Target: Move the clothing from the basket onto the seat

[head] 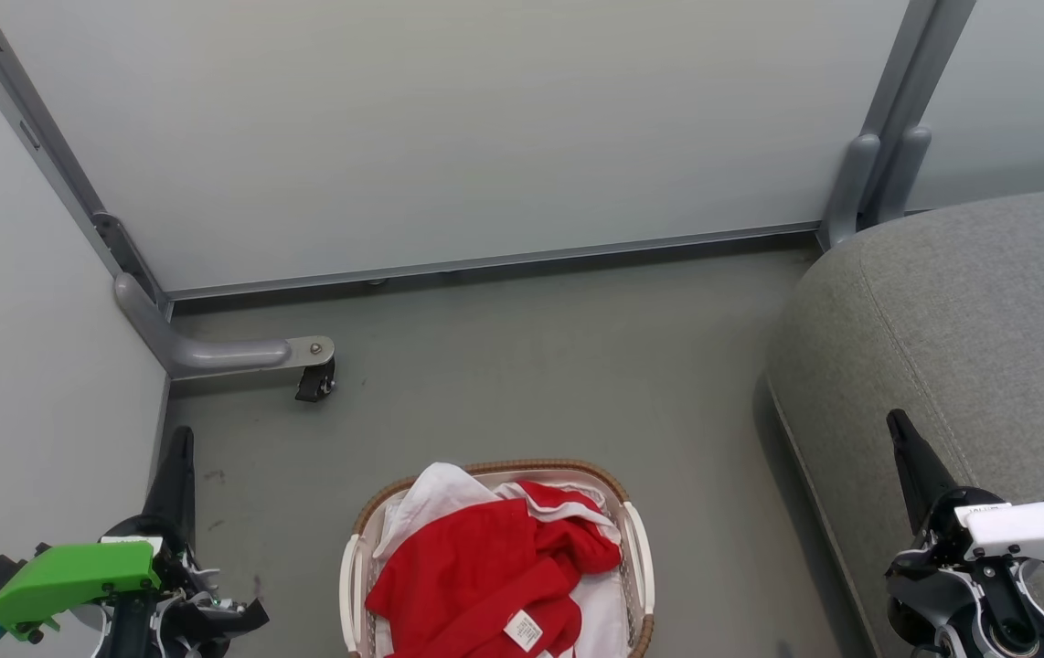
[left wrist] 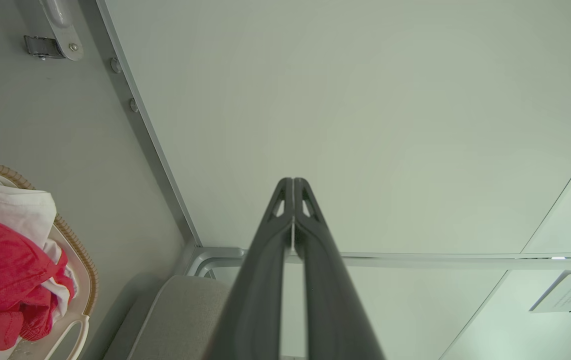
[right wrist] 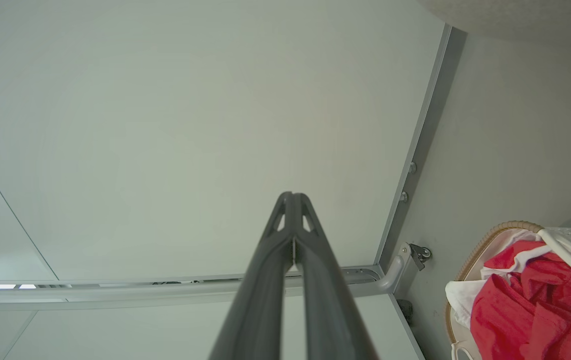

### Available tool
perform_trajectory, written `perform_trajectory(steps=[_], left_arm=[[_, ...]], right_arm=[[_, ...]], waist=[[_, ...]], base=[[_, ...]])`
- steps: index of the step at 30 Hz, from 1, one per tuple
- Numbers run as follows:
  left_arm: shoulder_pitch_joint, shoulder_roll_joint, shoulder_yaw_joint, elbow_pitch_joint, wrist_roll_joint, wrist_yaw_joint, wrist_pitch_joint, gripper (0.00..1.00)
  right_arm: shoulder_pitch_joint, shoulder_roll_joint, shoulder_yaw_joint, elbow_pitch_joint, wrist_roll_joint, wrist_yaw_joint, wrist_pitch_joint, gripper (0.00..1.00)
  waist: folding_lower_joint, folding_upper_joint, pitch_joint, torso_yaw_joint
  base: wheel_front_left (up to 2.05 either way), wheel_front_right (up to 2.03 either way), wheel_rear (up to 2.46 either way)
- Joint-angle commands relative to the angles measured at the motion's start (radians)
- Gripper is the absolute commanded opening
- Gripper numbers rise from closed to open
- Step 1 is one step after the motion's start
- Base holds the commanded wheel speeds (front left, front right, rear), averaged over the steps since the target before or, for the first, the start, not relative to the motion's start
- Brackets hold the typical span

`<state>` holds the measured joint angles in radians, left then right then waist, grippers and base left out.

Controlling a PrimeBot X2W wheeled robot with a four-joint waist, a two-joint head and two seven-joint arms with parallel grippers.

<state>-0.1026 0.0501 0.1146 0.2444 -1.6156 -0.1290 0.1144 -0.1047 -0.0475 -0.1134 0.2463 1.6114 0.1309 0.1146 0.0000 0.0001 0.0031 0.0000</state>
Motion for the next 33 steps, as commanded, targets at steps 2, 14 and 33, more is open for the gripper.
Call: perform_trajectory(steps=[2,14,33], left_arm=[[-0.012,0.001,0.000,-0.001,0.006,-0.004,0.001,0.00],[0.013,-0.005,-0.004,0.022,0.000,0.001,-0.003,1.00],[0.037,-0.005,-0.064,0.004,0.089,0.001,-0.089,1.00]], right_arm=[[-0.008,-0.006,-0.001,-0.003,0.003,0.000,0.002,0.00],[0.016,0.007,0.004,0.021,-0.001,0.000,-0.002,1.00],[0.033,0.007,0.011,0.006,-0.157,0.000,-0.089,1.00]], waist=[[0.0000,-0.0001,0.000,0.000],[0.0000,-0.0001,0.000,0.000],[0.0000,-0.0001,0.000,0.004]], base=[[0.00,0.00,0.00],[0.00,0.00,0.00],[0.00,0.00,0.00]])
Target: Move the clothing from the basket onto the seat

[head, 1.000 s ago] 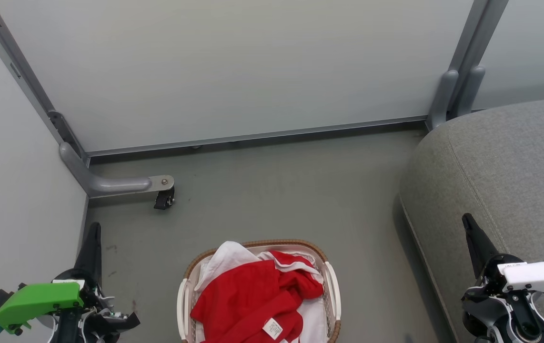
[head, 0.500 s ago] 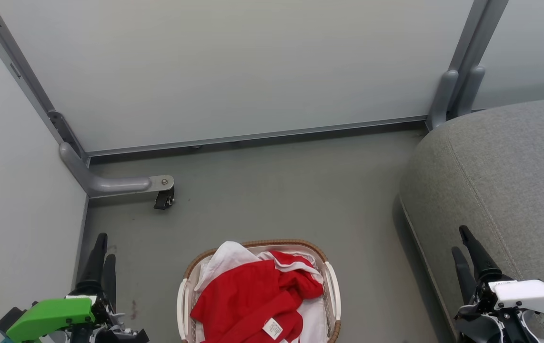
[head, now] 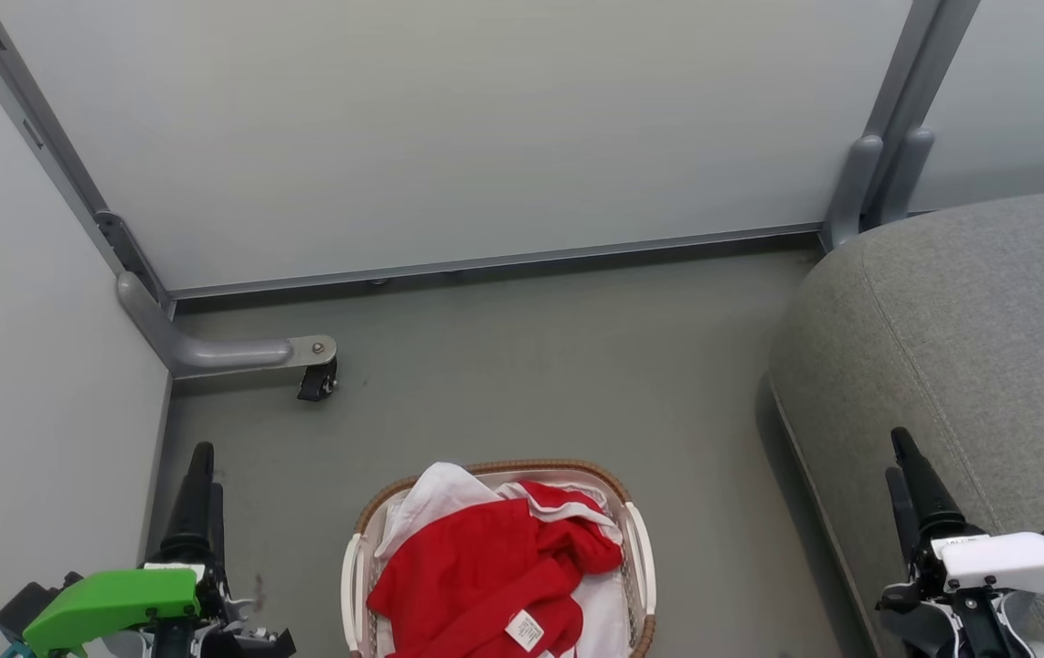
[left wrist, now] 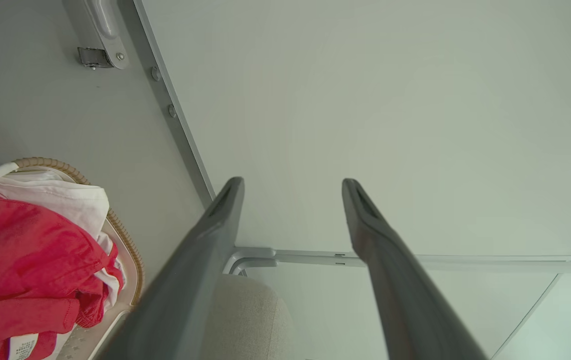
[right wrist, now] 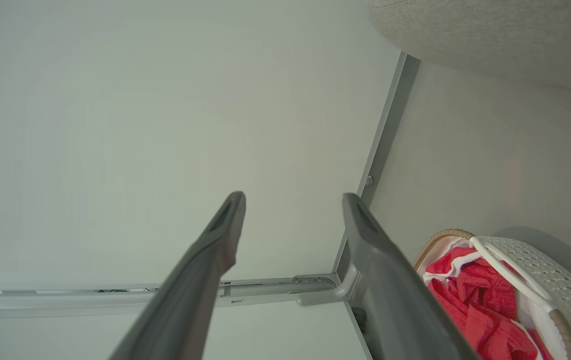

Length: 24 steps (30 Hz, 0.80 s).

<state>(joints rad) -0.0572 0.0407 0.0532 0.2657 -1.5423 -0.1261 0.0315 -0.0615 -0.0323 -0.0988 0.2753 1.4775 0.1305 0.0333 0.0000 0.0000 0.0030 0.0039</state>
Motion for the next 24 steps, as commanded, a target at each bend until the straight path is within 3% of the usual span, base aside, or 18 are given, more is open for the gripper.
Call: perform_trajectory(steps=[1,12,24], left_arm=[[-0.009,0.005,-0.004,-0.021,0.029,-0.002,-0.011,1.00],[-0.013,0.006,-0.035,-0.070,0.220,0.011,-0.055,1.00],[0.001,0.007,-0.096,-0.120,0.512,0.047,-0.099,1.00]], right_arm=[[-0.010,-0.009,-0.004,-0.032,-0.049,0.000,-0.013,1.00],[0.002,-0.011,0.029,-0.118,-0.321,0.000,-0.057,1.00],[0.019,-0.012,0.039,-0.148,-0.533,0.000,-0.100,1.00]], waist=[[0.0000,0.0000,0.000,0.001],[0.0000,0.0000,0.001,0.007],[0.0000,0.0000,-0.001,0.014]], base=[[0.00,0.00,0.00],[0.00,0.00,0.00],[0.00,0.00,0.00]])
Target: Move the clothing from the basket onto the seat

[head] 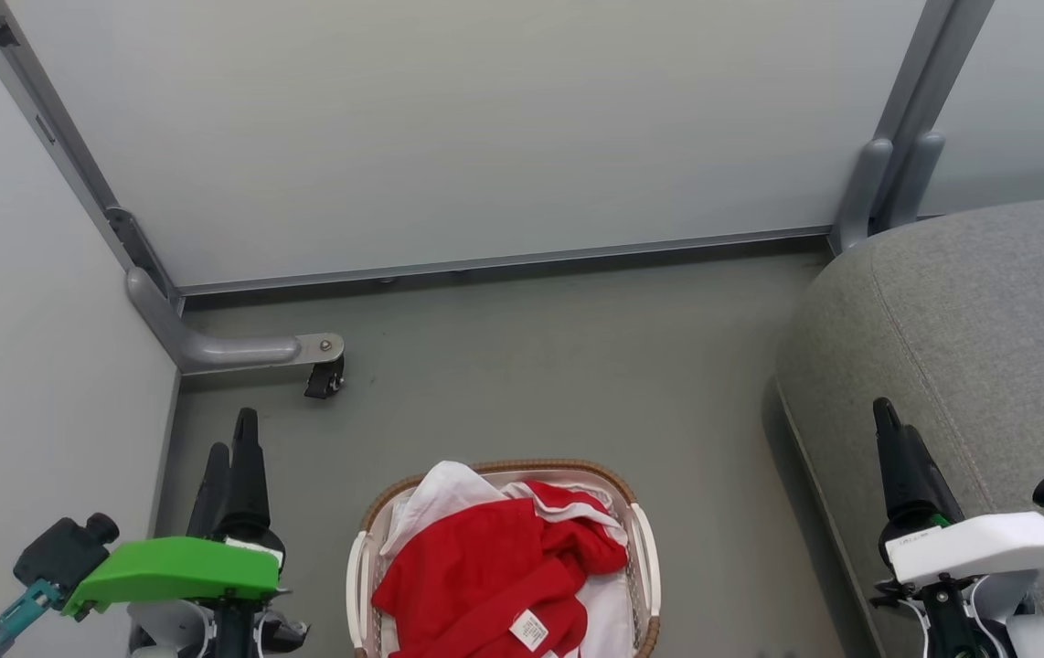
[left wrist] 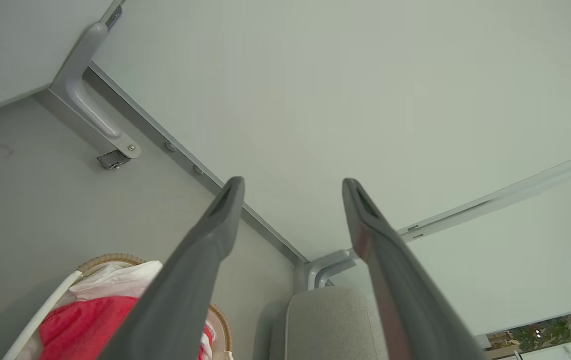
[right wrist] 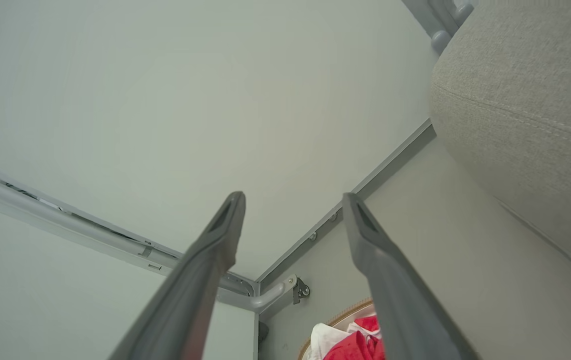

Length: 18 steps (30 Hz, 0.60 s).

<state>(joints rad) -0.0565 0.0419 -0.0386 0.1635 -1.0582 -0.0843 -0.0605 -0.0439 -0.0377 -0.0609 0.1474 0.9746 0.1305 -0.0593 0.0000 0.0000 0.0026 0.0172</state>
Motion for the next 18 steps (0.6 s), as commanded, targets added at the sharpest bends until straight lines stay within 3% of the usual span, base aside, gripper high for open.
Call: perform_trajectory(steps=[1,18], left_arm=[[0.003,0.006,-0.009,-0.019,0.046,0.009,-0.010,1.00],[0.049,0.008,-0.049,0.001,0.314,0.030,-0.062,1.00]], right_arm=[[0.002,-0.007,0.003,-0.022,-0.047,0.000,-0.011,1.00],[0.027,-0.009,0.044,-0.018,-0.315,0.000,-0.063,1.00]], waist=[[0.0000,0.0000,-0.001,0.001],[0.0000,0.0000,-0.007,0.008]], base=[[0.00,0.00,0.00],[0.00,0.00,0.00]])
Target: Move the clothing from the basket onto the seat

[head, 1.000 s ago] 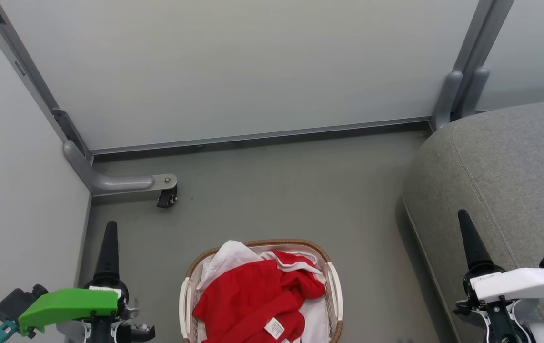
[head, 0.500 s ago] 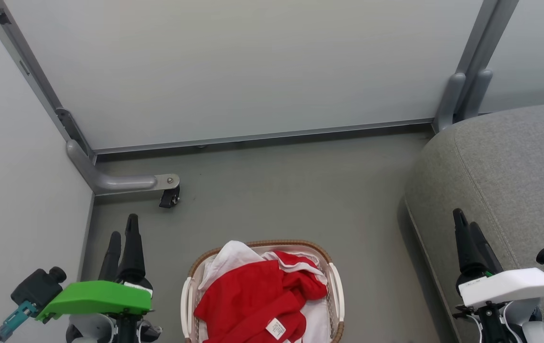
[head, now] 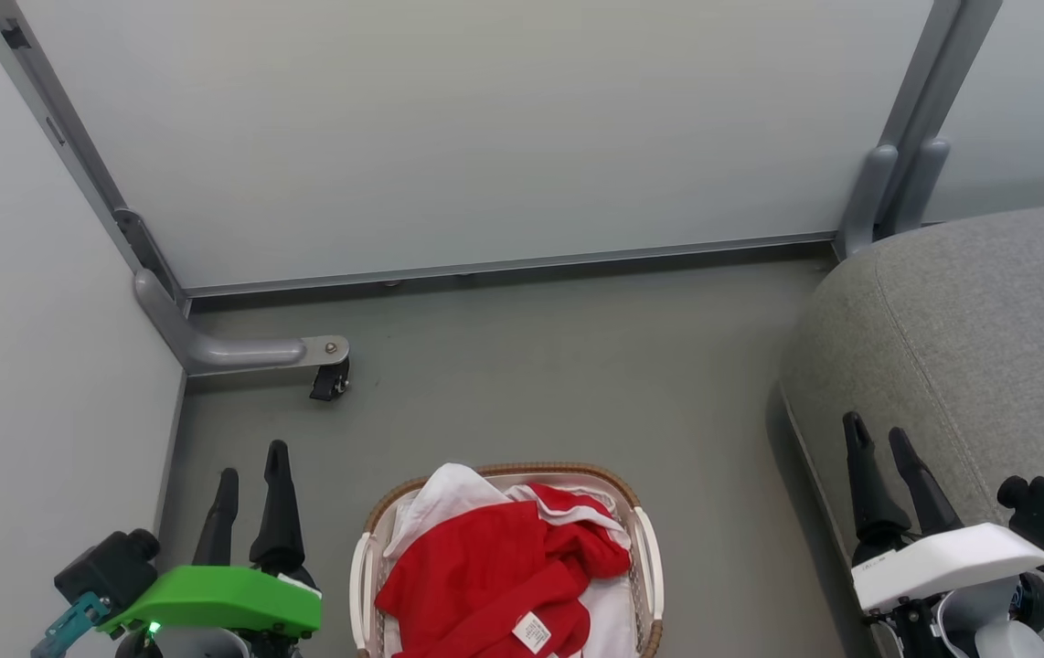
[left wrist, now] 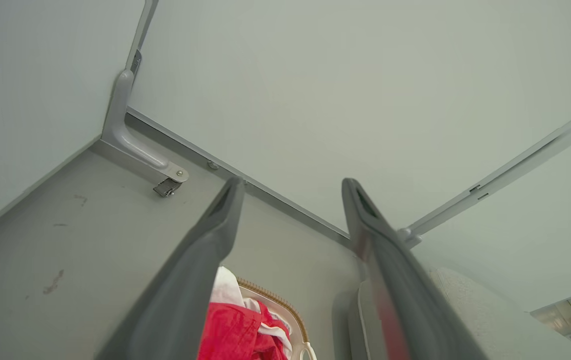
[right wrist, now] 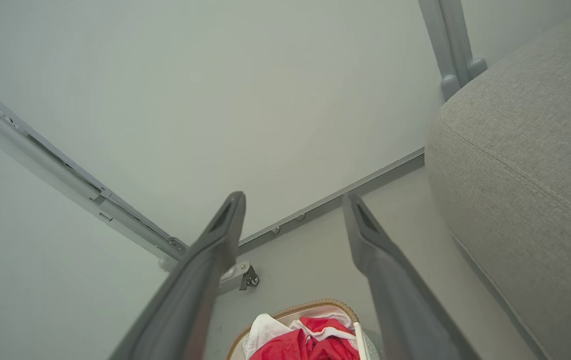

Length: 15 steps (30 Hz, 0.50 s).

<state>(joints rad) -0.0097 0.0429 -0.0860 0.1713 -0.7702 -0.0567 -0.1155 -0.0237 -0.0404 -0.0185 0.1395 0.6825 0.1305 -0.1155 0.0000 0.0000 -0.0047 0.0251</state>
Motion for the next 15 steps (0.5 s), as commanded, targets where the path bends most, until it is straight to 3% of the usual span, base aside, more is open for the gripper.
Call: perform_trajectory(steps=[1,15], left_arm=[[0.003,0.007,-0.003,-0.004,0.037,0.003,-0.011,1.00],[0.017,0.008,-0.022,0.037,0.193,-0.002,-0.047,1.00]], right_arm=[[0.007,-0.007,0.003,-0.009,-0.034,0.000,-0.010,1.00],[0.020,-0.008,0.014,-0.012,-0.192,0.000,-0.047,1.00]], waist=[[0.0000,0.0000,0.000,0.001],[0.0000,0.0000,-0.001,0.008]], base=[[0.00,0.00,0.00],[0.00,0.00,0.00]])
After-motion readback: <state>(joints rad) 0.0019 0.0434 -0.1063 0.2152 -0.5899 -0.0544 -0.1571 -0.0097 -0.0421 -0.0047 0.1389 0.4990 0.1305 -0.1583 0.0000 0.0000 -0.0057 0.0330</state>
